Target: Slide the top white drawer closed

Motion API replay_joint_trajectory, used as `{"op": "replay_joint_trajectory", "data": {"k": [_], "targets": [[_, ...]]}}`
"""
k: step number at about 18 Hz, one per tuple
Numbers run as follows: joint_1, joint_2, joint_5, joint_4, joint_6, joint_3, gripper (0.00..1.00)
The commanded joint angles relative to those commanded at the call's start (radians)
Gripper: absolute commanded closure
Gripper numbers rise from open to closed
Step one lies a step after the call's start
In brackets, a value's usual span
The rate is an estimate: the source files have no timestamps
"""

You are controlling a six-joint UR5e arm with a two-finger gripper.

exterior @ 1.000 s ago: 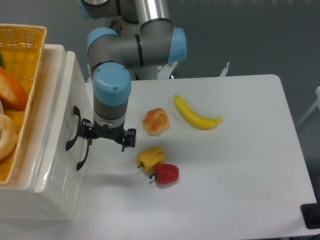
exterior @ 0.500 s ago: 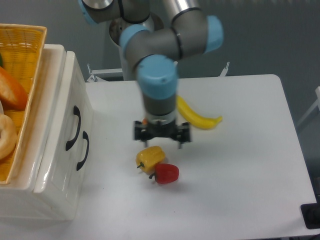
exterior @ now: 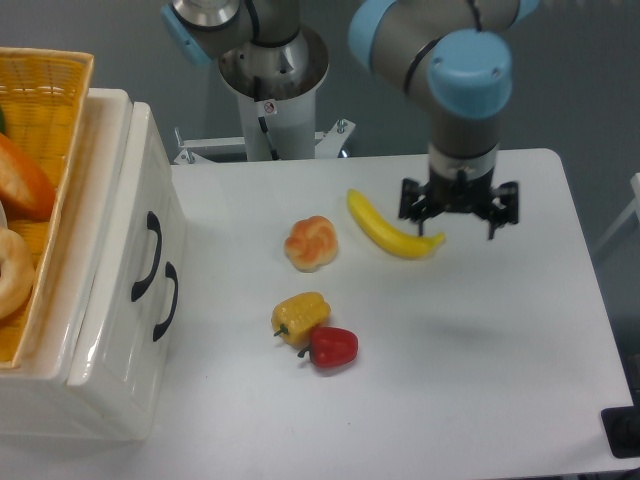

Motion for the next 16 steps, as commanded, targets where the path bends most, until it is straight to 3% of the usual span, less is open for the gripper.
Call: {"op": "replay_joint_trajectory", "data": {"k": [11, 16], "targets": [[0.327, 0.153, -0.009, -0.225, 0.457, -0.003, 0.0], [0.489, 0.202, -0.012, -0.295, 0.689, -0.003, 0.0]]}}
